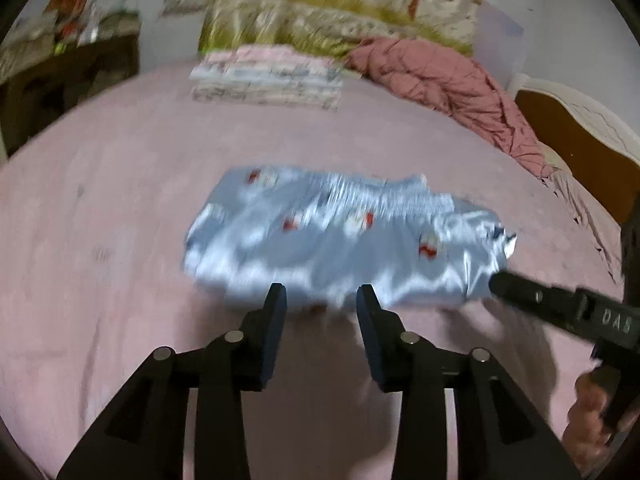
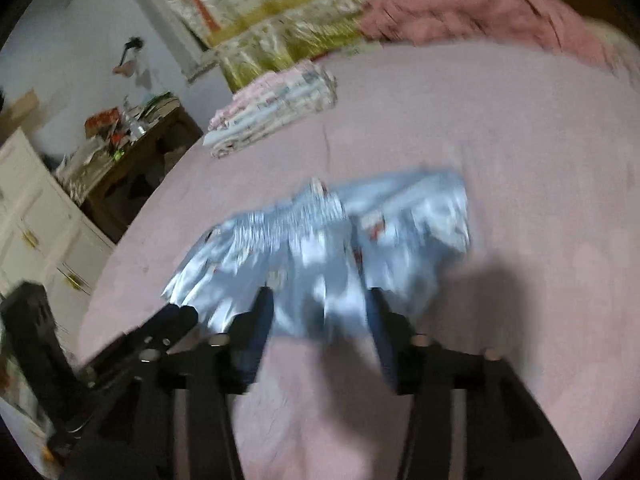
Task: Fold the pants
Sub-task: 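Close both grippers on the folded pants bundle from opposite sides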
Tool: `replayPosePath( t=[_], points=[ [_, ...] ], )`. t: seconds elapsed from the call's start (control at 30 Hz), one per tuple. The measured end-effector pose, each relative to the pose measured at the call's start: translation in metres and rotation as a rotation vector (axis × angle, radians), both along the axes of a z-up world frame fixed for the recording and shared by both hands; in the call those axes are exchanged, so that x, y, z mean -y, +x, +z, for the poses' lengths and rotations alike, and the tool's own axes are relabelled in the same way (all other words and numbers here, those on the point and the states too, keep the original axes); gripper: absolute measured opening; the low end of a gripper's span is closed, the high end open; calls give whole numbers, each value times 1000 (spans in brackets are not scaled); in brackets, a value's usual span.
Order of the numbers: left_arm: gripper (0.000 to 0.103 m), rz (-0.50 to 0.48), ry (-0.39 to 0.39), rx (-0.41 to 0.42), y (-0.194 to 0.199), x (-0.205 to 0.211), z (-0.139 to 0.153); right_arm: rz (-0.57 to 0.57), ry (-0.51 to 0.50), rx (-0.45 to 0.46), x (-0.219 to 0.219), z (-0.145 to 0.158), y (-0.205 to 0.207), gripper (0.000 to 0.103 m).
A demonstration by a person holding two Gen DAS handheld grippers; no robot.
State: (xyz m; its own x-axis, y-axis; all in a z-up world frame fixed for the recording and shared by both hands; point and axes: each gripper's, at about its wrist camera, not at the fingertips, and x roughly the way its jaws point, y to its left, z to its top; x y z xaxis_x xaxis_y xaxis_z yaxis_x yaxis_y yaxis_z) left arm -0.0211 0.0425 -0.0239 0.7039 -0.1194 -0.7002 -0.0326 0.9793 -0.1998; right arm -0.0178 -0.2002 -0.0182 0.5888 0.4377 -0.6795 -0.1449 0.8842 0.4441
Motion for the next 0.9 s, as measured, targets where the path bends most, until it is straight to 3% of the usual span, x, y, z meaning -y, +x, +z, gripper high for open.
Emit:
replayPosePath(
  t=[0.17,0.3,0.37,0.43,0.5,0.53,0.63,0.8,0.9],
  points=[
    [40,-14,18,-41,-7,6,-3,-21,153,-217,11,-35,-20,55],
    [51,-13,-84,-119,-1,3,-18,-48,243,-261,15,-44,-17,62],
    [56,-13,-108,-128,2,3,-23,-49,284,-287,15,-46,-10,69],
    [64,-23,-127,-125,6,5,-26,-61,309,-308,14,-48,-1,69],
    [77,-31,-173,-120,12,7,-26,-78,312,-310,12,-50,7,69],
    [80,-30,-202,-119,16,7,-26,-86,314,-312,10,-51,12,70],
    [82,-9,-286,-119,26,-1,-28,-127,354,-319,9,-54,24,70],
    [82,52,-507,-107,43,-23,-33,-178,390,-273,7,-56,43,70],
    [81,82,-582,-92,54,-27,-36,-217,395,-231,5,-57,52,70]
  ],
)
